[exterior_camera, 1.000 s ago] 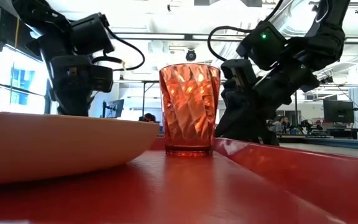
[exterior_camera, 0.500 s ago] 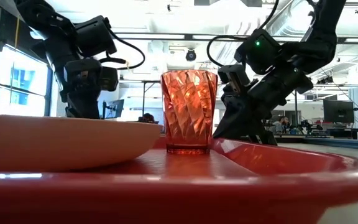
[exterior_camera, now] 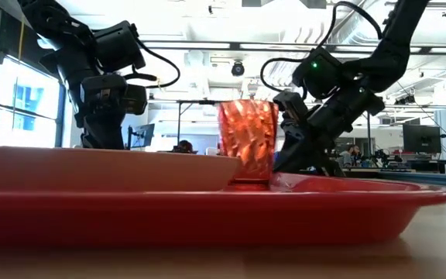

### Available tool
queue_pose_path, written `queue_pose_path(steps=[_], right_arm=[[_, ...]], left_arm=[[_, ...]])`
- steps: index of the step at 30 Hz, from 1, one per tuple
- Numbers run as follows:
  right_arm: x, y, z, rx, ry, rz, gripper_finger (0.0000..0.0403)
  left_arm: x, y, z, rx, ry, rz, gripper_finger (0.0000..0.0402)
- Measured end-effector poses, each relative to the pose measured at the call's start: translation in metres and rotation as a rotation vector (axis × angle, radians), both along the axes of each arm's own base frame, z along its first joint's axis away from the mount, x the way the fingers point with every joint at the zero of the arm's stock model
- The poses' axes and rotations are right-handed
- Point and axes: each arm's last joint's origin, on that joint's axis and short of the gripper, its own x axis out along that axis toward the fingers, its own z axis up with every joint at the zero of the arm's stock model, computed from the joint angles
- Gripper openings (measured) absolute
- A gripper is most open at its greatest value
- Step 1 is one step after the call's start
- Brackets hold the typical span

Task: Pick and place plate/cup/fork/spoon on tray
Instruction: Move the red tray to the center of the table

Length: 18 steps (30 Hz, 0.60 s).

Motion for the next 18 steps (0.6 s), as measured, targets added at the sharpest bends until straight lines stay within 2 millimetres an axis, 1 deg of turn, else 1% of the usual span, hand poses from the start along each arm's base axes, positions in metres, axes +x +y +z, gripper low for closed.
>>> queue_pose_path(steps=[9, 18], right_arm=[[-0.032, -0.028, 0.019, -0.129, 0.159, -0.086, 0.0019], [-0.063, -0.052, 0.027, -0.154, 0.296, -0.149, 0.0019]], left_arm=[[-0.003, 0.0, -0.001, 0.007, 0.028, -0.02, 0.0082], [-0.004, -0.001, -0.002, 0.005, 0.046, -0.02, 0.0082]])
